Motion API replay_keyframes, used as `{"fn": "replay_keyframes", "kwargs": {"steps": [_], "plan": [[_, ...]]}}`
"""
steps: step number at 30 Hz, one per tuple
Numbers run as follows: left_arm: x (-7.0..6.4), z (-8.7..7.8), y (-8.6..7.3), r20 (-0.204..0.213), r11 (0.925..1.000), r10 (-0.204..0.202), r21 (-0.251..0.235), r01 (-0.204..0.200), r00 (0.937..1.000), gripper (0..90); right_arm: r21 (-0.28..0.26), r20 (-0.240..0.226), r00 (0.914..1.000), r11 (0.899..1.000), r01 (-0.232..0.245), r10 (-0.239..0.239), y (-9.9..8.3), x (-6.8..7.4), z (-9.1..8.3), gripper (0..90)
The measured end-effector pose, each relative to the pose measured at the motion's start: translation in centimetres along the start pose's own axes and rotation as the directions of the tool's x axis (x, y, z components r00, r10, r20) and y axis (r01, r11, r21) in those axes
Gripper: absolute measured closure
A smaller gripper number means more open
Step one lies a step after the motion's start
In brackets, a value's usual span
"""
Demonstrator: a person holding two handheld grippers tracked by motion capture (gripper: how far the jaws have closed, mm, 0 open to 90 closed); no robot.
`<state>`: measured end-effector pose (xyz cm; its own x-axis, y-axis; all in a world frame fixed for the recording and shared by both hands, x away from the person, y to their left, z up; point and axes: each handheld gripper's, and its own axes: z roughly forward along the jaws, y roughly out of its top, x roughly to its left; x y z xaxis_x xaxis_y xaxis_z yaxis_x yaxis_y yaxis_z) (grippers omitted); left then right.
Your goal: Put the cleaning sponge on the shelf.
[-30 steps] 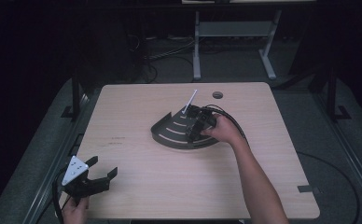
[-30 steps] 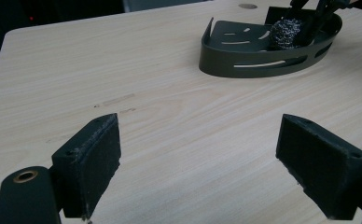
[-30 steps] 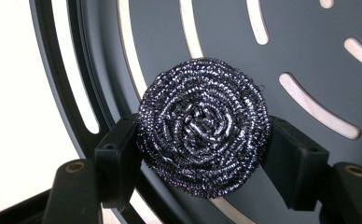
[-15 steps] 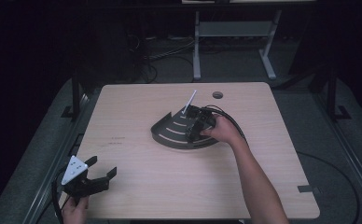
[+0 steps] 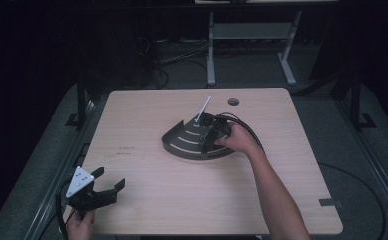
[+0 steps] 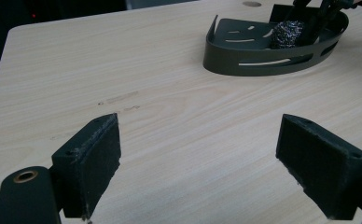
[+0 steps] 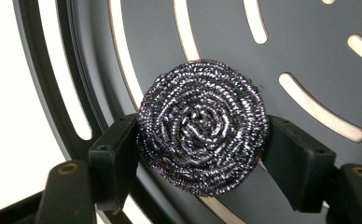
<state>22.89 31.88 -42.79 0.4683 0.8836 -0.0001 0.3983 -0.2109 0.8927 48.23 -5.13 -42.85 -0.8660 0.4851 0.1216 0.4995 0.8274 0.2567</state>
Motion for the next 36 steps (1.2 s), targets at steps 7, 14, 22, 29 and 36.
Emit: {"fn": "replay_keyframes", "kwargs": {"steps": [7, 14, 22, 29, 36], "plan": [[0.0, -0.1, 0.0, -0.002, 1.0, 0.002, -0.004, -0.002, 1.0, 13.2, -0.027, 0.013, 0.9999, 1.0, -0.01, 0.01, -0.2, 0.2, -1.1, 19.5], [-0.1, 0.0, 0.0, -0.001, 1.0, 0.007, 0.0, -0.007, 1.0, 13.2, -0.054, 0.014, 0.9999, 0.999, 0.002, -0.001, -0.5, 0.6, -2.3, 17.9], [-0.1, -0.2, 0.0, 0.0, 1.0, 0.006, -0.002, -0.006, 1.0, 13.3, -0.076, 0.02, 0.9997, 0.997, 0.017, -0.016, -0.6, 1.3, -3.3, 16.9], [-0.1, -0.4, -0.1, -0.006, 1.0, 0.005, -0.001, -0.005, 1.0, 13.3, -0.084, 0.035, 0.9989, 0.996, 0.033, -0.03, -0.7, 2.1, -4.2, 16.9], [-0.1, -0.5, 0.0, -0.009, 1.0, 0.003, -0.006, -0.003, 1.0, 13.2, -0.094, 0.042, 0.9979, 0.994, 0.054, -0.05, -1.0, 2.7, -5.1, 16.9]]}}
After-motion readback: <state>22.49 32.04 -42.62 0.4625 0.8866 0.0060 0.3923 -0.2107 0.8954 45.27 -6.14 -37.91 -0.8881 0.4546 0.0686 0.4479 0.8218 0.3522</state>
